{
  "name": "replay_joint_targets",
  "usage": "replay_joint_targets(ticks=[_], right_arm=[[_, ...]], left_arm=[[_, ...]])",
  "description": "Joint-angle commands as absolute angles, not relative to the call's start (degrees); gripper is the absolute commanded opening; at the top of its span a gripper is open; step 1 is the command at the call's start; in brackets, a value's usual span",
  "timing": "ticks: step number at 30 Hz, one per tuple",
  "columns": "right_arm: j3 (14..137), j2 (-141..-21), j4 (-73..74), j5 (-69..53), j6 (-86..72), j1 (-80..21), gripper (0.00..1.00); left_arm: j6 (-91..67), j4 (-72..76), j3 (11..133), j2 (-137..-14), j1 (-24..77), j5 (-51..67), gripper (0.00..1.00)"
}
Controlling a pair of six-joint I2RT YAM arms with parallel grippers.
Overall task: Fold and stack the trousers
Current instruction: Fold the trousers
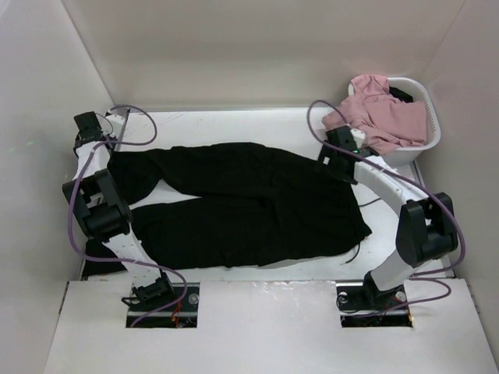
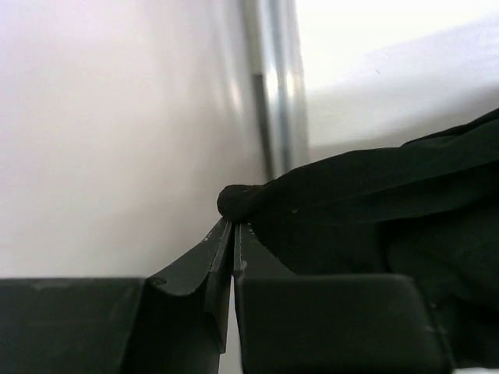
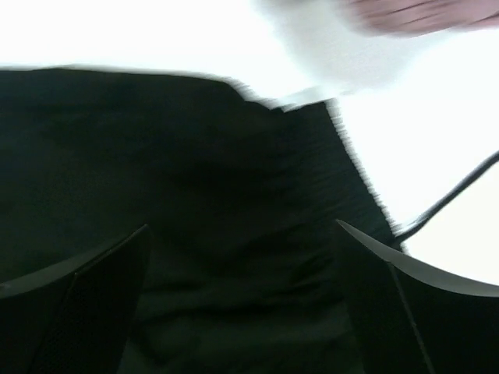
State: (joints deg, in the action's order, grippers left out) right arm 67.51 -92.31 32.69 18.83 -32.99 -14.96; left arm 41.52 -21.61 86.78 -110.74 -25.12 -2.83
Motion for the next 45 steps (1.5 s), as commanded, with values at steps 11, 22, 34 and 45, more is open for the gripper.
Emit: replay_joint_targets(ticks=[11, 22, 34, 45], right_arm=[[97.2, -112.5, 52.5, 26.6, -82.5, -23.2, 1.0], [103.7, -122.5, 66.0, 20.5, -86.3, -17.4, 1.0], [101.5, -128.1, 64.0, 14.4, -84.3, -17.7, 1.0], [89.2, -121.0, 51.0, 11.5, -83.1, -16.7, 0.29]], left_arm=[[42.8, -12.5, 78.0, -105.4, -30.0, -6.6, 0.0], [43.5, -7.3, 76.8, -105.6, -26.4, -6.7, 0.02], [41.6, -6.4, 80.2, -104.9, -26.1, -6.4, 0.03], [41.0, -6.3, 79.7, -104.5, -25.9, -6.5, 0.03]])
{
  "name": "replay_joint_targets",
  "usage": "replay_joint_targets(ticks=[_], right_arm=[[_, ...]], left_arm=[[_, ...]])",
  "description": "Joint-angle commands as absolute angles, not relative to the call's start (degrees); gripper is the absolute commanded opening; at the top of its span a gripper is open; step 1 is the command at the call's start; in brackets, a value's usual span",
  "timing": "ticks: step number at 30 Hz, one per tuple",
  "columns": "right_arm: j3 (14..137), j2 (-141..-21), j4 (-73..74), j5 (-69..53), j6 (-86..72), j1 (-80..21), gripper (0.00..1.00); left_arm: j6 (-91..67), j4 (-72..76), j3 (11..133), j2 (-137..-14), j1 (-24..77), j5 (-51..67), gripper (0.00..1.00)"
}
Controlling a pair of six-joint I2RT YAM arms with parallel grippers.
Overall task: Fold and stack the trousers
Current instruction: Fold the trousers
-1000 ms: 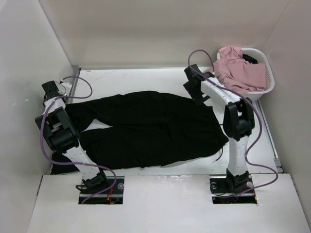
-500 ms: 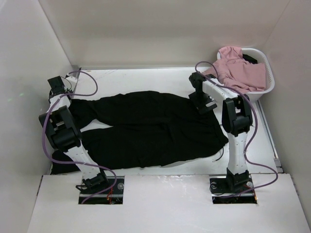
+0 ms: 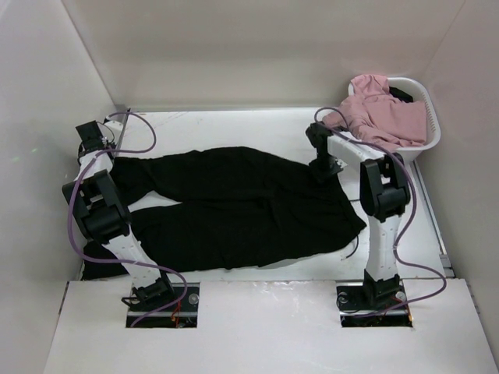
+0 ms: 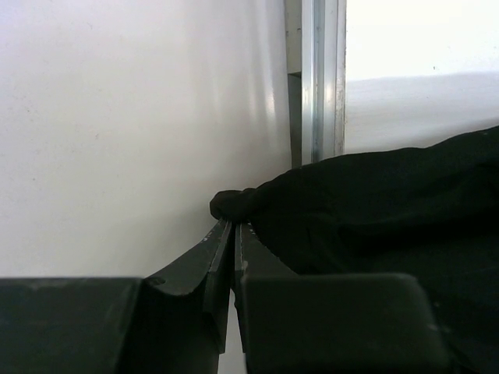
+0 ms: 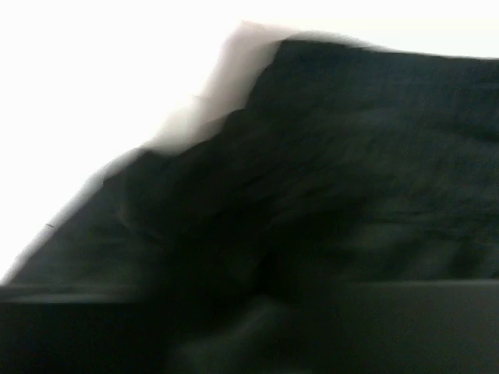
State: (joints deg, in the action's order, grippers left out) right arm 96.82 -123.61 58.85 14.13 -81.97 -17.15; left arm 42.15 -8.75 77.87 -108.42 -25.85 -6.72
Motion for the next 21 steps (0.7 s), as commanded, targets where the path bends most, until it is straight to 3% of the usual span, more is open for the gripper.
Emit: replay_joint_targets(ticks=[1, 6, 13, 21], right_arm=[[85.6, -119.2, 47.3, 10.7, -83.3, -16.4, 0.03], [79.5, -115.1, 40.1, 8.4, -79.8, -15.2, 0.0], [79.7, -101.4, 33.2, 20.5, -63.2, -20.0, 0.0], [62.5, -81.0, 24.1, 24.8, -55.3, -20.3, 0.0]], left_arm=[[40.9, -6.2, 79.5, -104.4, -25.9, -6.5, 0.03], [41.9, -5.6, 79.9, -104.9, -25.9, -6.2, 0.01], [48.5, -3.3, 84.6, -103.2, -25.2, -6.4, 0.01], [56.4, 3.2, 80.2, -94.5, -24.3, -5.6, 0.01]])
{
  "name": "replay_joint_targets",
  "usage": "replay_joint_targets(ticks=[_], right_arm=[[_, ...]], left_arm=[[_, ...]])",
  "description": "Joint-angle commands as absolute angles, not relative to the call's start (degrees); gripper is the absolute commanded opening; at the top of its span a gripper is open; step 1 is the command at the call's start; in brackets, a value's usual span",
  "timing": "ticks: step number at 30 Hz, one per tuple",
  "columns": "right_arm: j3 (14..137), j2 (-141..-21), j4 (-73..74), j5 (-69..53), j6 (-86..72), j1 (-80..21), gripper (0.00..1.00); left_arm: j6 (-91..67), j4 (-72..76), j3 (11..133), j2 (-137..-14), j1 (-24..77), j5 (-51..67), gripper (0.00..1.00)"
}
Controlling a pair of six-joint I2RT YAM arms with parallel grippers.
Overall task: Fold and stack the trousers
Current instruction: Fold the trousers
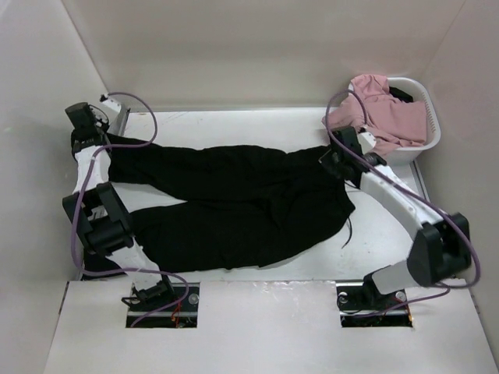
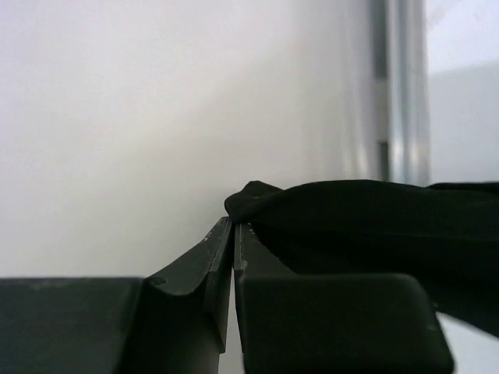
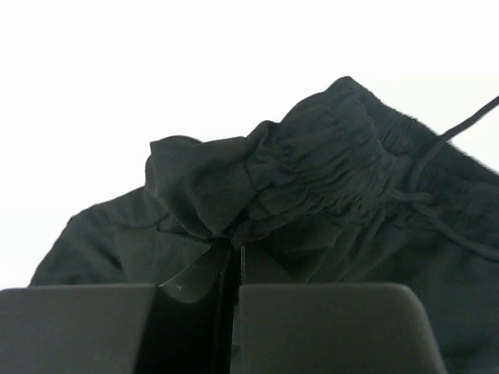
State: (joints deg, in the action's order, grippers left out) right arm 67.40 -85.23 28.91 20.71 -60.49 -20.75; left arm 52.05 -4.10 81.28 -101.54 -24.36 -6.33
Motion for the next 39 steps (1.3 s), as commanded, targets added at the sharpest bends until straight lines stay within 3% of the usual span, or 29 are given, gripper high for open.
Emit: replay_joint_targets(ticks=[1, 6, 9, 12, 15, 18, 19, 20, 25, 31, 39], right_arm=[[60.2, -78.6, 23.8, 25.0, -54.9, -20.3, 0.0], [49.7, -66.5, 24.8, 25.7, -56.1, -20.4, 0.0], [44.6, -60.0, 30.9, 24.5, -59.3, -20.3, 0.04], [40.2, -54.6, 37.2, 22.0, -65.0, -20.3, 0.25], [36.7, -46.4, 40.3, 19.2, -68.5, -20.4, 0.58], [38.8, -43.2, 41.9, 17.0, -67.9, -19.2, 0.81], [40.5, -43.9, 42.4, 16.3, -67.2, -18.8, 0.96], [42.4, -45.1, 42.8, 15.7, -66.6, -18.5, 1.0], [45.4, -53.7, 39.3, 13.7, -72.1, -15.3, 1.0], [48.8, -71.5, 25.3, 7.6, -79.1, -8.0, 1.0], [73.5, -86.9, 35.2, 16.3, -49.4, -14.7, 1.0]], left_arm=[[57.1, 3.9, 79.1, -93.0, -24.3, -5.5, 0.01], [61.3, 2.8, 70.0, -82.6, -25.7, -3.4, 0.02], [65.6, -1.9, 56.8, -72.4, -27.5, -0.4, 0.02], [69.4, -5.0, 45.2, -65.8, -29.0, 0.4, 0.02], [70.9, -5.0, 36.2, -62.0, -30.3, 1.4, 0.03], [71.5, -4.0, 31.6, -60.5, -30.2, 1.1, 0.04], [71.5, -3.6, 30.7, -60.2, -30.2, 1.1, 0.04], [71.4, -3.3, 30.2, -60.1, -30.2, 1.1, 0.04], [70.8, -2.8, 29.8, -59.9, -30.1, 1.0, 0.04], [70.7, -1.2, 29.1, -61.7, -30.4, 1.1, 0.05], [70.7, 3.0, 28.4, -64.3, -31.5, 0.9, 0.05]])
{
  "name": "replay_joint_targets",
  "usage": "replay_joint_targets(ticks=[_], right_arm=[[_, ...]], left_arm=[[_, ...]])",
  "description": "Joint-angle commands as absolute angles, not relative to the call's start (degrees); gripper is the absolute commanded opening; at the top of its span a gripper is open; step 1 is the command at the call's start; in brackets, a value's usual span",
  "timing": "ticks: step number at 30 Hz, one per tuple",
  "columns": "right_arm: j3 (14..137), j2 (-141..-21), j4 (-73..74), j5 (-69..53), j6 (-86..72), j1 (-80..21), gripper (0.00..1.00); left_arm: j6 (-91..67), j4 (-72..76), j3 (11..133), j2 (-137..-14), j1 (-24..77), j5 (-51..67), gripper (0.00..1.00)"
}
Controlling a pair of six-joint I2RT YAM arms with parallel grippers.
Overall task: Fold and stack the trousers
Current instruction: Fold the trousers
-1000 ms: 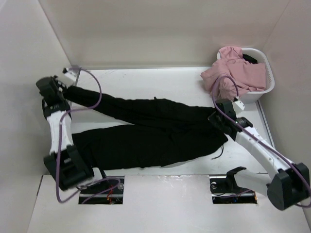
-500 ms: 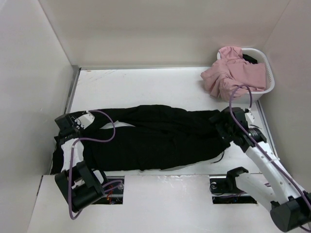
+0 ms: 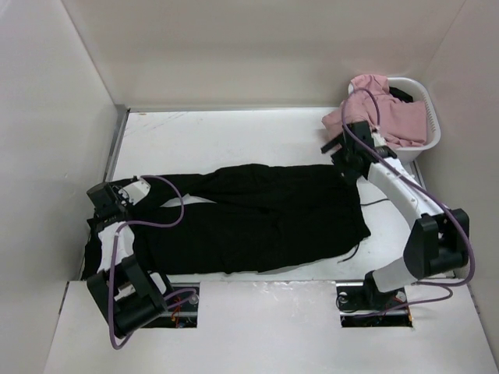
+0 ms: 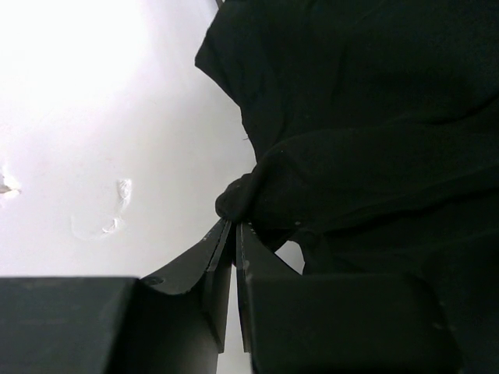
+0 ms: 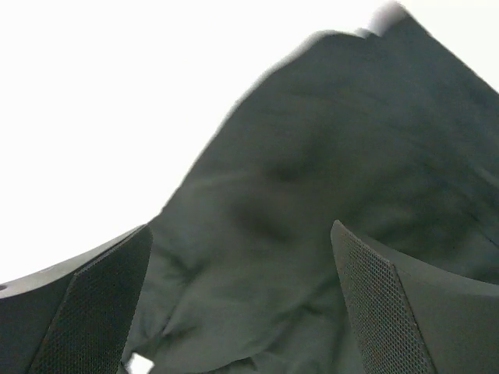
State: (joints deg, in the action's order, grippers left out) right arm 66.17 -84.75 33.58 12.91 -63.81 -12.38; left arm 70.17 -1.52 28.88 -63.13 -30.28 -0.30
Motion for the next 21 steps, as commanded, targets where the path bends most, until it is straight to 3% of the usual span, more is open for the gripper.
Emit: replay_joint_targets(ticks=[1, 8, 16, 21], right_arm=[[74.5, -88.8, 37.0, 16.3, -48.5, -14.9, 1.0], [74.9, -99.2, 41.6, 18.7, -64.9, -10.7, 1.0], [91.7, -112.9, 51.1, 21.3, -70.9, -11.4, 1.0], [92.6, -115.0, 56.9, 22.4, -77.9, -10.7, 1.0]], left_arm=[[70.5, 3.9, 28.5, -65.2, -32.0, 0.9, 0.05], [68.5, 5.8, 31.9, -69.5, -34.8, 0.4, 0.05], [68.4, 6.2, 32.3, -69.6, -34.8, 1.0, 0.06], [67.4, 6.4, 32.7, -69.9, -33.6, 0.6, 0.06]])
